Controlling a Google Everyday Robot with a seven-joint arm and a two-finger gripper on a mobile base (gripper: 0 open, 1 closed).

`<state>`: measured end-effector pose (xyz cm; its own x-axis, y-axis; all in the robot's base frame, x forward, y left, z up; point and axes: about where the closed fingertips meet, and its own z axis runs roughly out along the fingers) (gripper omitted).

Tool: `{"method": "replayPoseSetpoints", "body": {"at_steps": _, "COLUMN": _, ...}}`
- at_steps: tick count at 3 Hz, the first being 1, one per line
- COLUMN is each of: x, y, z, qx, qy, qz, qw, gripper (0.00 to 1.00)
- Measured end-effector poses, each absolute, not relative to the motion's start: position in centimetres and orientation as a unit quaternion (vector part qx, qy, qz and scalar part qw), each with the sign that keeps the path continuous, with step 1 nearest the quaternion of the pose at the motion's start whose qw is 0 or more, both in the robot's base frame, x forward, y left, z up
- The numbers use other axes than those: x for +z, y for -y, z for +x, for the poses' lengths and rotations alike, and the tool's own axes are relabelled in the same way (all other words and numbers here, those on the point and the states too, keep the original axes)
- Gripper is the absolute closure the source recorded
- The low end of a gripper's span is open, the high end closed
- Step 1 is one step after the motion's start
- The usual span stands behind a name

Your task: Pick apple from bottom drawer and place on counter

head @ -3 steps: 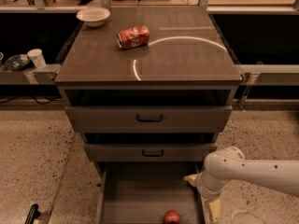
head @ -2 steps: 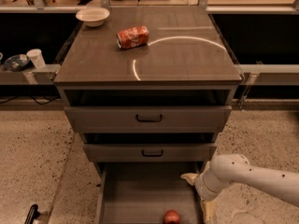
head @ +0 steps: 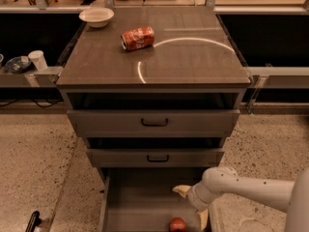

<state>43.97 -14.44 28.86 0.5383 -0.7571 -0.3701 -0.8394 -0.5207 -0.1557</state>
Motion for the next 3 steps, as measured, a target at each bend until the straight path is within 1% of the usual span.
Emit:
{"method": "replayPoseSetpoints", "body": {"at_steps": 1, "x": 26.6, "y": 12.5, "z": 44.3, "qx": 0.124, "qy": -0.435, "qz": -0.880, "qw": 0.146, "gripper": 0.06}}
{"method": "replayPoseSetpoints", "body": {"at_steps": 2, "x": 25.3, "y": 10.9, "z": 44.3, "qx": 0.112, "qy": -0.377, "qz": -0.907, "qw": 0.151, "gripper": 0.08}}
{"method": "replayPoseSetpoints", "body": {"at_steps": 3, "x": 25.1, "y": 10.7, "z": 44.3, "qx": 0.107, "qy": -0.355, "qz": -0.916, "qw": 0.152, "gripper": 0.00}}
